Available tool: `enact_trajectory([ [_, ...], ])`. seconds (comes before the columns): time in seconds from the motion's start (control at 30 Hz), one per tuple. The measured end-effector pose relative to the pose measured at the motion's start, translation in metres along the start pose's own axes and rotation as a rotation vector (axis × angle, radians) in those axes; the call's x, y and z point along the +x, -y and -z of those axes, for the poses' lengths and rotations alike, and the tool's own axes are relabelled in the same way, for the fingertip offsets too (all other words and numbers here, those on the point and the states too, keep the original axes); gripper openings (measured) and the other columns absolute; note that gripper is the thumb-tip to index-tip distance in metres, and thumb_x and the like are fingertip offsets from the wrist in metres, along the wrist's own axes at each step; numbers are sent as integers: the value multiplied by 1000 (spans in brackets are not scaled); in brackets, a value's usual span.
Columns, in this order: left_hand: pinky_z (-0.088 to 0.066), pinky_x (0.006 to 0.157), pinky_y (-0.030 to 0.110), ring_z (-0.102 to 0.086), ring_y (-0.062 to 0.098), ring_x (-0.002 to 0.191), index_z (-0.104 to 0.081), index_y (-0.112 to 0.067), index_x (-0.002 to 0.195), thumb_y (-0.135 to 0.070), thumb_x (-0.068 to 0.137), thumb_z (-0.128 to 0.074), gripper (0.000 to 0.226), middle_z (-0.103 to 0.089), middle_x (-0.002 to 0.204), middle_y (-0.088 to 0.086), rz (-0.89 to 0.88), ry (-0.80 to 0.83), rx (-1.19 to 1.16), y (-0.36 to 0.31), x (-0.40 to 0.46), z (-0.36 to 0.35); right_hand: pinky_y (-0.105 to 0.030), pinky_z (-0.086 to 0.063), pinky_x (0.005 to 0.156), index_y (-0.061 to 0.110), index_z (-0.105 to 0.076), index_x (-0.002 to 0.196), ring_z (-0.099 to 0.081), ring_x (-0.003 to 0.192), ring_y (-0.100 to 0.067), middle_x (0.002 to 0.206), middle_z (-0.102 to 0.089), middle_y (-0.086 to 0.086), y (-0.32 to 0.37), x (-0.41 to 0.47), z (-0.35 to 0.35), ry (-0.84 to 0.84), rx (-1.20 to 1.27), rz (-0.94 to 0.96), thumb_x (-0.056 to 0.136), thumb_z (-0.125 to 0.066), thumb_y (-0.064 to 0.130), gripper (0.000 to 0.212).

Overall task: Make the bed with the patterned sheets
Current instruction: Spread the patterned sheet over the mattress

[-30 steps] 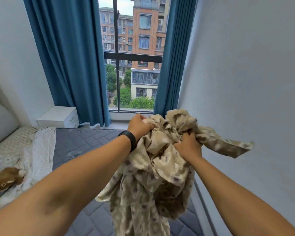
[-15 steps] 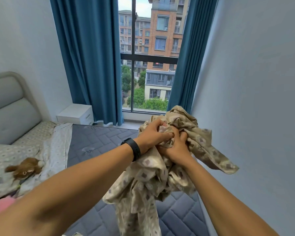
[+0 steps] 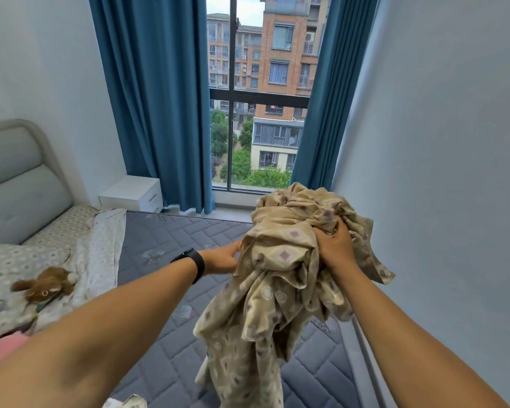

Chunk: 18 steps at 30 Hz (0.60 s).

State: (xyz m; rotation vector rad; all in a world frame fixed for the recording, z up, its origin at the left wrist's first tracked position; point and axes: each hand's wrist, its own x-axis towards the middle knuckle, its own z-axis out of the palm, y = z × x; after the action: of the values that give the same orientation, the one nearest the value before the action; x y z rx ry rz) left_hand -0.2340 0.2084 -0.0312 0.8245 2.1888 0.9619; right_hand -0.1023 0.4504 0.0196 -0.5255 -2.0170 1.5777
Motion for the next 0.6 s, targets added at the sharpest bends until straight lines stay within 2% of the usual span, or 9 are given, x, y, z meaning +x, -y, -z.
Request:
enact_trajectory([
  [0.1, -46, 102, 32, -44, 17, 135, -13, -38, 154, -9, 83, -78, 100, -43, 147, -8, -13, 162, -140, -3, 1, -38, -42, -44, 110, 25, -52, 145, -56, 123, -19, 138, -58, 4, 14, 17, 16, -82, 98, -41, 87, -76, 39, 64],
  [0.17, -49, 93, 26, -48, 14, 127, -13, -38, 150, -13, 85, -79, 96, -45, 141, -9, -13, 147, -153, -14, 2, -57, -44, -47, 108, 28, -56, 141, -59, 121, -19, 136, -62, 3, 24, 25, 27, -126, 131, -41, 84, -76, 48, 63],
  [0.2, -51, 90, 26, -54, 10, 120, -25, -33, 147, -18, 84, -81, 85, -51, 134, -8, -51, 84, -119, -16, 6, -62, -44, -49, 106, 29, -60, 136, -62, 118, -19, 131, -65, 3, 27, 30, 32, -137, 139, -28, 82, -77, 51, 61],
  [0.27, -56, 77, 26, -64, 8, 95, -58, -21, 122, -15, 85, -78, 42, -66, 104, -7, -102, -58, -90, -23, 10, -64, -45, -52, 104, 30, -63, 130, -64, 113, -18, 125, -68, 4, 31, 33, 42, -160, 122, -8, 79, -78, 56, 60],
  [0.33, -59, 79, 34, -66, 19, 88, -68, -12, 107, -9, 89, -69, 18, -70, 93, -1, -41, -123, -50, -25, 13, -56, -43, -51, 104, 28, -61, 132, -63, 113, -17, 126, -66, 6, 31, 34, 54, -186, 50, 5, 80, -78, 54, 60],
  [0.4, -55, 89, 40, -66, 25, 97, -68, -8, 107, -10, 88, -66, 20, -72, 103, 8, 22, -186, 25, -23, 13, -39, -41, -48, 105, 24, -60, 131, -59, 114, -18, 128, -61, 5, 27, 28, 67, -215, -76, 53, 82, -78, 44, 56],
  [0.43, -55, 87, 41, -66, 28, 96, -67, -6, 104, -12, 87, -66, 19, -71, 101, 10, 51, -261, 52, -23, 13, -29, -42, -48, 104, 23, -60, 127, -58, 114, -22, 127, -59, 1, 22, 24, 73, -229, -179, 84, 82, -77, 41, 52],
  [0.53, -50, 61, 29, -62, 24, 76, -70, -3, 88, -15, 82, -70, 14, -68, 79, 8, 64, -509, -5, -50, 11, -3, -46, -49, 91, 28, -58, 120, -55, 109, -37, 124, -50, -8, -1, 9, 81, -209, -676, 103, 84, -67, 38, 38],
  [0.6, -47, 51, 22, -63, 18, 68, -75, -10, 78, -17, 78, -72, 8, -69, 70, 1, 7, -605, -63, -83, 10, 4, -48, -47, 90, 33, -53, 129, -52, 113, -39, 130, -46, -7, -15, -3, 76, -97, -942, 71, 89, -58, 34, 39],
])
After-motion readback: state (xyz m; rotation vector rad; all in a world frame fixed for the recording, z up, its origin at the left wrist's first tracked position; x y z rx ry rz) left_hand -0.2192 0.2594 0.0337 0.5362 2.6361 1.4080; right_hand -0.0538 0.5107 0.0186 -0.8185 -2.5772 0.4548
